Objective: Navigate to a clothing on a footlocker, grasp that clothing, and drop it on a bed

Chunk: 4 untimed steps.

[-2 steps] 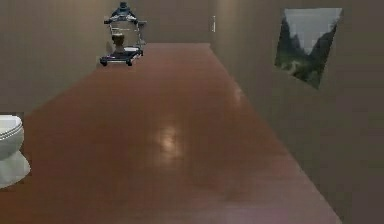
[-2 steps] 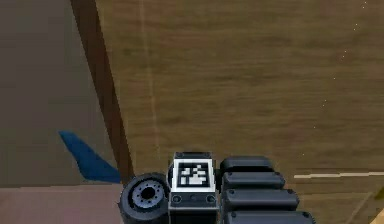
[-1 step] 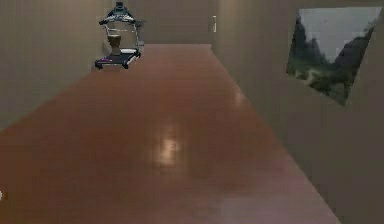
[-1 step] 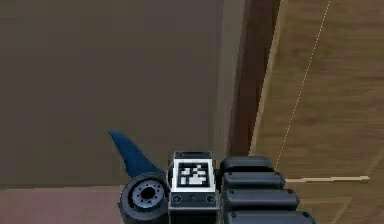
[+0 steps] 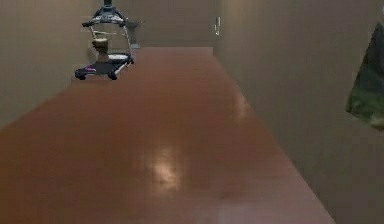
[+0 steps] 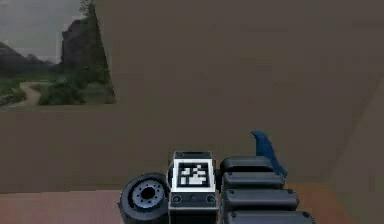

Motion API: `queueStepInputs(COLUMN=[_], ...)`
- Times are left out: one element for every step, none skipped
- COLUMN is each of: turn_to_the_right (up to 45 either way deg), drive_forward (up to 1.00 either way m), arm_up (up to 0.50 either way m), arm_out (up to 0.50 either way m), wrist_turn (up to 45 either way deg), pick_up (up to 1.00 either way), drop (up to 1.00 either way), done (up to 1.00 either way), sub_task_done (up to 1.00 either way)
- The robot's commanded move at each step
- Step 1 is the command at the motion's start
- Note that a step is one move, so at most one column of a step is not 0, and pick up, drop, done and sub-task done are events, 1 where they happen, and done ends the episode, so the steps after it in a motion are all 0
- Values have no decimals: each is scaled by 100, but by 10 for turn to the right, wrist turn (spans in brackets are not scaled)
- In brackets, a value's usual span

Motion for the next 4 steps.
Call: queueStepInputs(turn_to_the_right=[0, 0, 0, 30], drive_forward=[100, 100, 100, 0], arm_up=[0, 0, 0, 0], arm_out=[0, 0, 0, 0], wrist_turn=[0, 0, 0, 0], pick_up=[0, 0, 0, 0], drop=[0, 0, 0, 0], done=[0, 0, 0, 0], sub_task_done=[0, 0, 0, 0])
